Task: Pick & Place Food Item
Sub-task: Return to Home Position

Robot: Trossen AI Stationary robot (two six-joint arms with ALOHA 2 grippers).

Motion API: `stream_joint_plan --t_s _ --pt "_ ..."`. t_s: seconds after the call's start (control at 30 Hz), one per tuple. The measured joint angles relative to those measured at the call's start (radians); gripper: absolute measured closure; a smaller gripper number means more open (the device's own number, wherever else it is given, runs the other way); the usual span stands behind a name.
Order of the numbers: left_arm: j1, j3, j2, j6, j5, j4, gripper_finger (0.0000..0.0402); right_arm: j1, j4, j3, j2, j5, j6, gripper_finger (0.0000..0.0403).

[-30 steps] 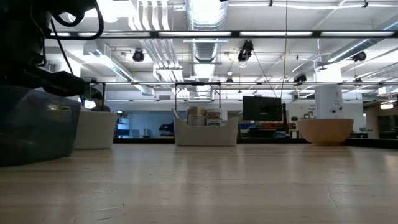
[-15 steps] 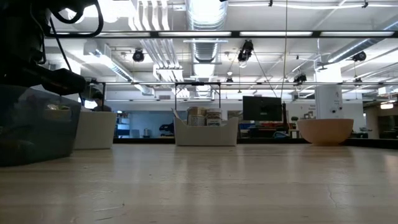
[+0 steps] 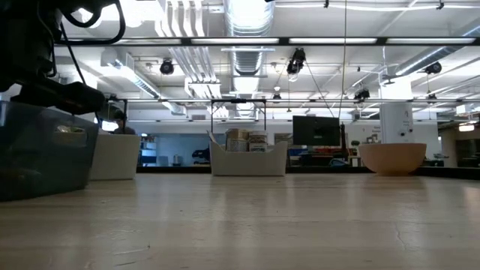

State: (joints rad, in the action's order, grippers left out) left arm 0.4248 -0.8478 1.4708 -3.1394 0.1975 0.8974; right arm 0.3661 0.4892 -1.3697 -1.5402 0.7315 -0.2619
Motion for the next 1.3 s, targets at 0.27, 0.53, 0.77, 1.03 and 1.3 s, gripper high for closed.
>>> stream_joint_plan --t_s 0.27,0.53,0.77,1.03,1.3 --pt "0.0 0.002 -0.001 0.024 -0.033 0.0 0.0186 0.0 0.0 0.0 0.0 0.0 0.0 0.0261" --pt "0.0 -0.03 -0.008 0.134 -0.109 -0.01 0.012 0.0 0.0 0.0 0.0 0.0 0.0 0.0261" --pt "0.002 -0.05 -0.067 0.214 -0.178 0.052 0.0117 0.0 0.0 0.0 0.0 0.0 0.0 0.0261" --pt "0.003 -0.05 -0.136 0.344 -0.281 0.085 0.0203 0.0 0.0 0.0 0.0 0.0 0.0 0.0261" --pt "0.003 -0.05 -0.215 0.576 -0.406 0.12 0.0356 0.0 0.0 0.0 0.0 0.0 0.0 0.0261"
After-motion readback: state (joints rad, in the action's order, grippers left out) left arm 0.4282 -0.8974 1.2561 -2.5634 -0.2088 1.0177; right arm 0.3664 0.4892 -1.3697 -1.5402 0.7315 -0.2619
